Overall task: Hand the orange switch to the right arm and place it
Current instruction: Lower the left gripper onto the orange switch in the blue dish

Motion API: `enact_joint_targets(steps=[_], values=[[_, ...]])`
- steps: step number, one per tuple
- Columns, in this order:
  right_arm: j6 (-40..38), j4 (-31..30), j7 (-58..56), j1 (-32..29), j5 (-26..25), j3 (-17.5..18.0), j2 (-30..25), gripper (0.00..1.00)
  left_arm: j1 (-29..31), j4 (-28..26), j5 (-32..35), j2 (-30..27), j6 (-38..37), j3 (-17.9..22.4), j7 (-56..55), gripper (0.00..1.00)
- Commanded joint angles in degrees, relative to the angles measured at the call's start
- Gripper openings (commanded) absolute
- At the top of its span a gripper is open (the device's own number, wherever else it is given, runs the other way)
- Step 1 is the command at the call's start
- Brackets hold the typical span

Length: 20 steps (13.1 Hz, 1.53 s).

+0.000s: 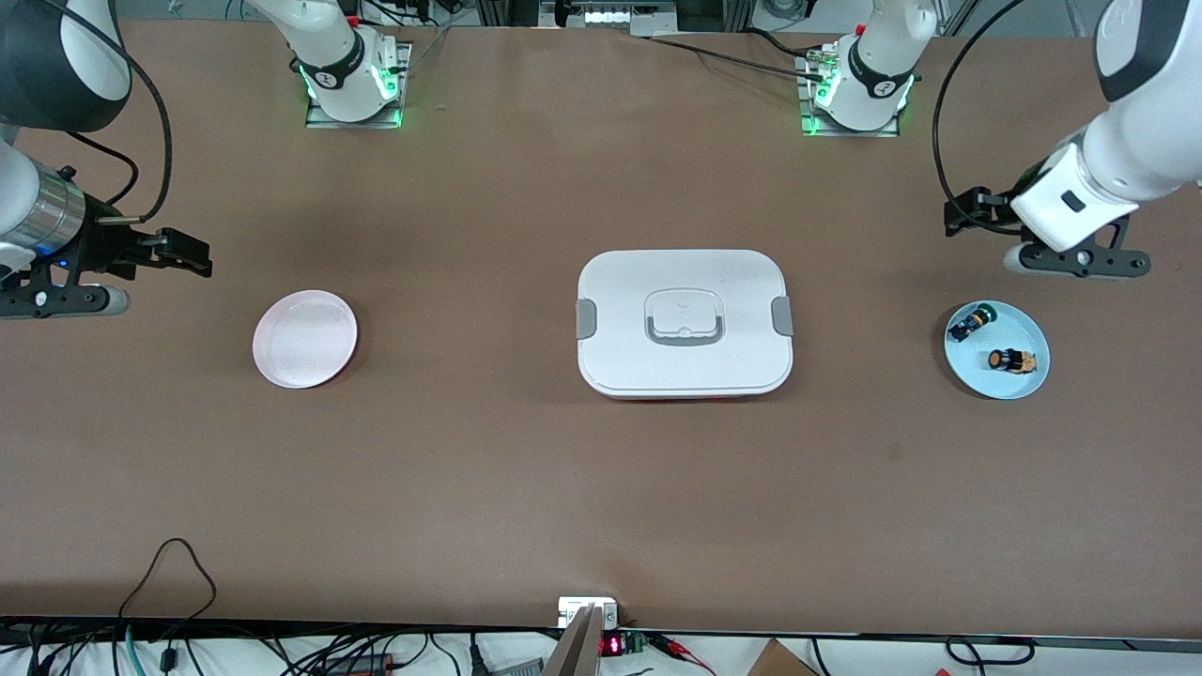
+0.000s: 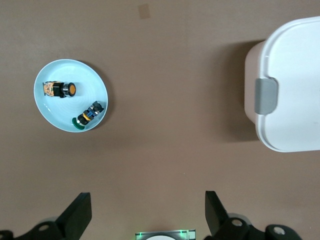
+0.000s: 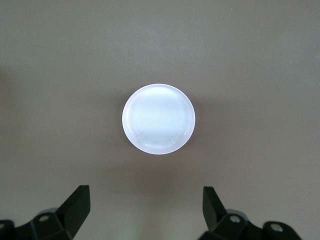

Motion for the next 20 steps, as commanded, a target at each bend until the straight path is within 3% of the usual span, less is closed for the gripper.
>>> enact_joint_targets(steps=[1,4,7,9,13,18,20], values=[[-0.7,0.8,0.3,0.0,-0.6,0.3,-0.2,1.0,4.2,6.9,0.6,7.1,-4.3,-0.2,2.1,1.0],[-0.4,0.8,0.4,0.1,-0.7,0.3,-0.3,1.0,7.2,7.5,1.4,10.9,-2.2,0.0,4.0,1.0],[-0.4,0.8,0.4,-0.1,-0.6,0.3,-0.3,1.0,12.4,5.8,5.9,14.8,6.5,0.2,5.1,1.0],[-0.6,0.8,0.4,-0.1,-0.5,0.3,-0.3,1.0,15.2,0.9,5.9,15.6,14.0,0.2,10.5,1.0],[-0.8,0.8,0.5,0.9,-0.3,0.3,-0.5,1.0,19.0,-13.3,5.8,15.4,37.7,0.0,15.4,1.0],[-0.9,0.8,0.6,0.9,0.1,0.3,-1.2,1.0,24.8,-20.4,5.3,19.9,55.3,-0.6,23.5,1.0],[-0.9,0.8,0.4,1.0,0.3,0.3,-1.2,1.0,25.4,-21.4,5.3,21.7,58.7,-0.6,24.7,1.0]])
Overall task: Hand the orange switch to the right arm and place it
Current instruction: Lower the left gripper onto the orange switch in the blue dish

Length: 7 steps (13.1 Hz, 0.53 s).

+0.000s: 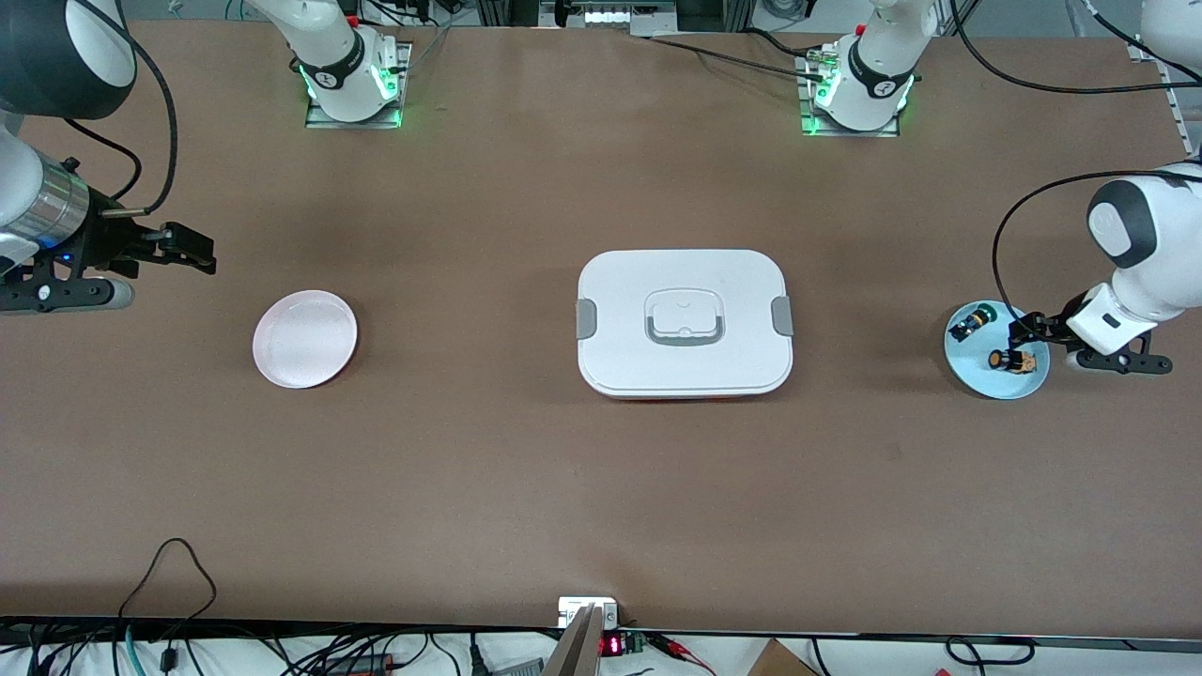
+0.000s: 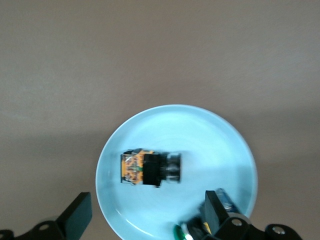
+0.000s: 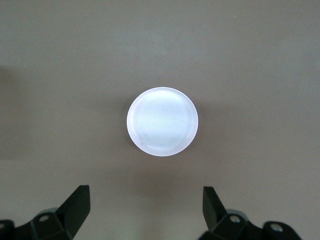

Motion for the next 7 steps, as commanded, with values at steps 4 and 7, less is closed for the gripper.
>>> enact_joint_targets(steps=[4,7], values=[[-1.2,0.4,0.4,0.5,0.4,0.3,-0.4,1.0,9.5,-0.5,0.1,5.3,6.4,-8.1,4.8,0.99],[-1.5,0.4,0.5,0.6,1.7,0.3,-0.2,1.0,15.8,0.3,0.1,8.1,7.7,-14.6,7.9,0.99]])
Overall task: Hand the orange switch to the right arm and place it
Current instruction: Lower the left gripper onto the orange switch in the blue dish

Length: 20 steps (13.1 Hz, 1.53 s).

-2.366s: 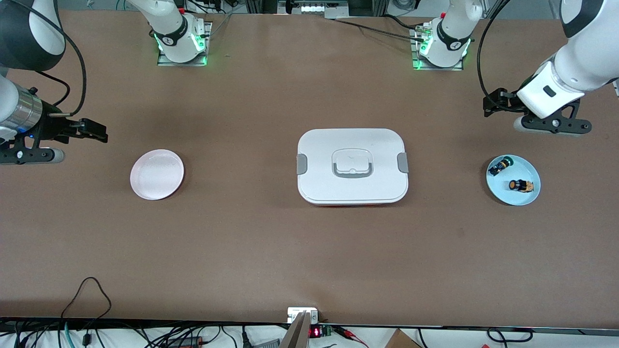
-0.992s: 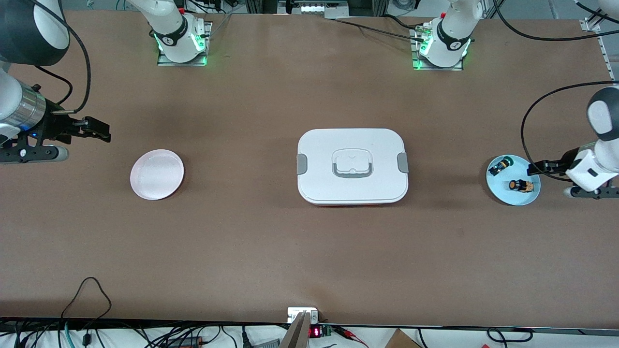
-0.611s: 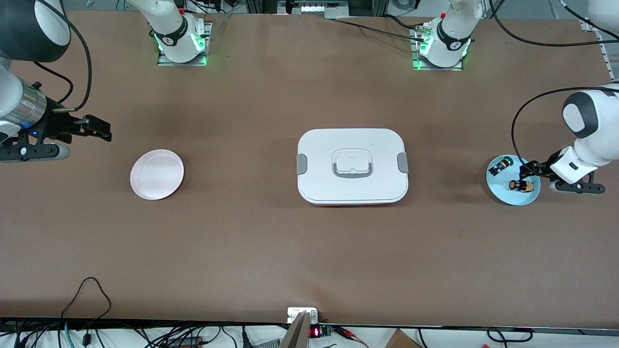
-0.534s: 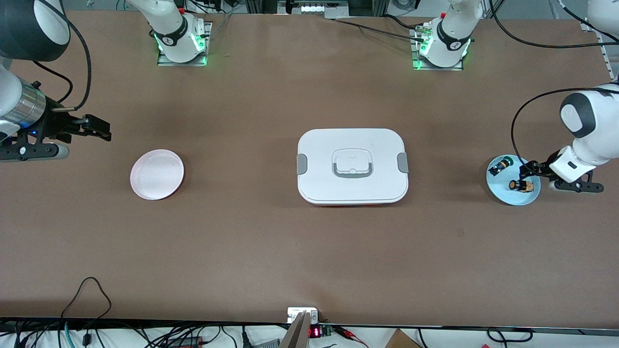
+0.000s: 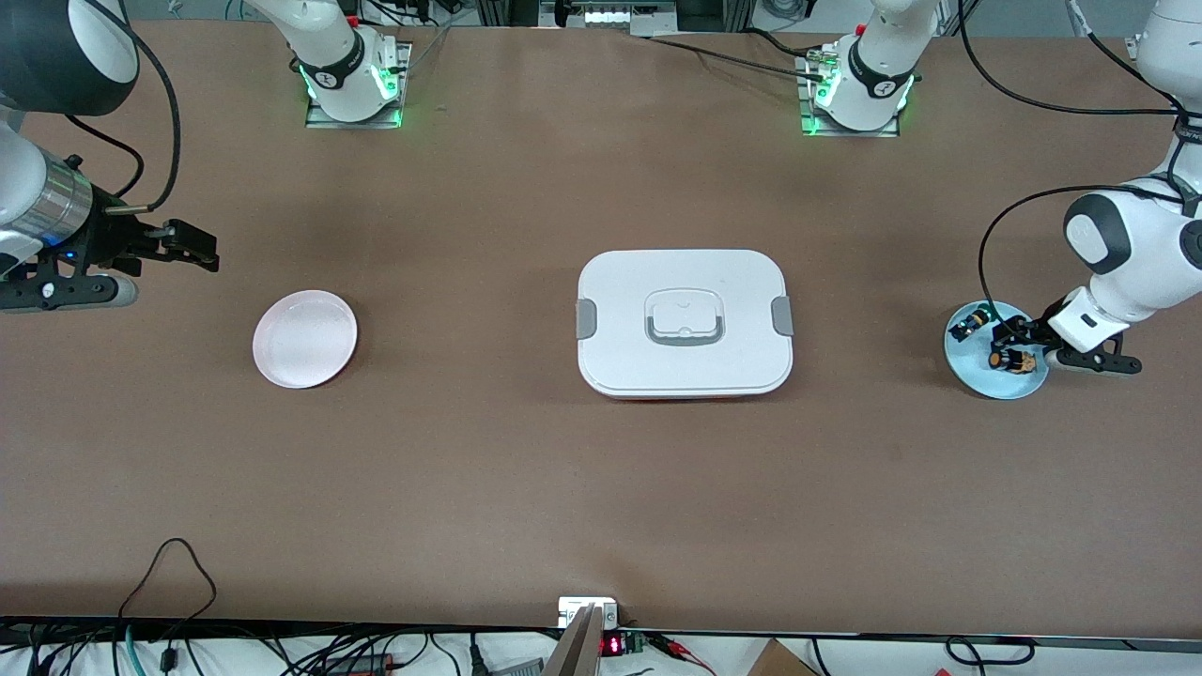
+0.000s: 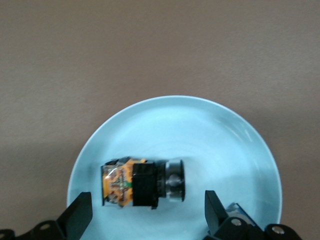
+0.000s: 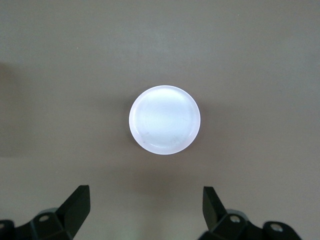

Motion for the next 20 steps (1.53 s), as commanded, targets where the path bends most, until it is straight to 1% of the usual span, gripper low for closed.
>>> enact_joint_targets(steps=[1,2,4,7,8,11,13,14,15,16,17,18,20], values=[[-1.3,0.4,0.2,0.2,3.2,0.2,-0.2,1.0,4.3,1.6,0.1,2.9,2.3,-4.1,4.2,1.0],[-2.2,0.4,-0.1,0.2,4.6,0.2,-0.2,1.0,4.4,1.8,0.1,3.5,3.1,-4.1,6.4,1.0],[-2.6,0.4,-0.4,1.4,4.7,0.2,0.1,1.0,4.3,2.8,0.1,4.4,5.6,-4.1,10.3,1.0],[-2.5,0.4,-0.1,4.7,4.9,0.2,0.1,1.0,4.4,2.8,0.1,5.0,5.7,-4.1,11.4,1.0],[-2.1,0.4,0.4,5.8,6.6,0.2,0.2,1.0,4.4,2.8,0.1,5.1,5.8,-4.1,11.6,1.0],[-1.9,0.4,0.4,5.7,16.6,0.2,0.9,1.0,5.0,2.8,0.1,5.6,5.8,-4.1,13.2,1.0],[-1.8,0.4,0.3,5.6,20.5,0.1,1.3,1.0,5.4,2.5,0.0,5.6,5.7,-4.1,13.0,1.0],[-1.8,0.5,0.2,5.6,21.6,0.1,1.5,1.0,5.4,2.5,0.0,5.6,5.7,-4.1,13.0,0.97],[-1.9,0.4,-0.4,5.5,21.7,0.1,1.7,1.0,5.4,2.5,0.0,5.5,5.7,-4.1,13.0,0.91],[-1.8,0.4,-0.3,5.8,21.7,0.1,1.9,1.0,5.3,2.5,0.0,5.3,5.4,-4.1,13.3,0.67],[-1.7,0.4,-0.3,6.0,21.8,0.1,2.0,1.0,5.3,2.5,0.0,5.2,5.2,-4.1,13.2,0.57],[-1.5,0.4,-0.2,6.0,21.8,0.1,2.1,1.0,5.3,2.5,0.0,5.2,5.1,-4.1,13.2,0.52],[-0.5,0.4,0.1,6.1,21.7,0.2,2.5,1.0,5.3,2.8,0.0,4.7,2.4,-4.2,13.0,0.47]])
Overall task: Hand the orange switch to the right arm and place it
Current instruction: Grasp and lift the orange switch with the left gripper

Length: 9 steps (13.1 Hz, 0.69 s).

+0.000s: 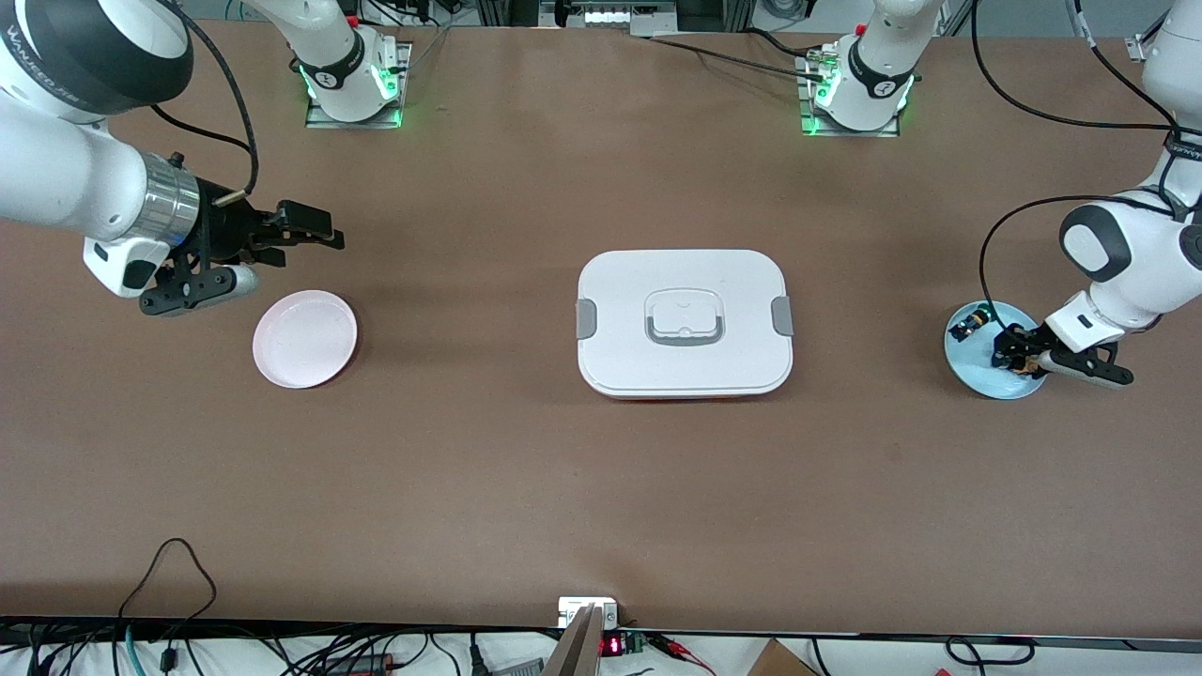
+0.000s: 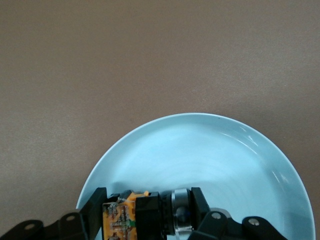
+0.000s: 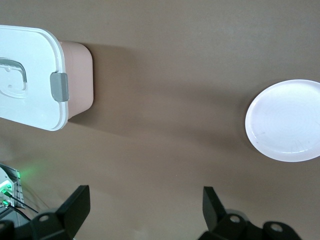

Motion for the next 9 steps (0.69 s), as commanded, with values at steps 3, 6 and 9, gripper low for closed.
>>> enact_joint_targets(steps=[3,6,9], values=[[1.5,0.1,0.2,0.3,1.0,0.0,0.7,1.0,0.9,1.2,0.0,-3.2,-7.2,-3.2,1.0,0.47],[1.8,-0.1,0.3,0.6,5.0,0.1,0.9,1.0,4.0,8.8,-0.3,-4.2,-21.9,-9.2,1.0,0.46],[1.8,-0.6,-0.4,0.5,13.7,0.1,1.4,1.0,4.9,16.7,-6.2,-4.0,-37.7,-13.4,1.8,0.46]])
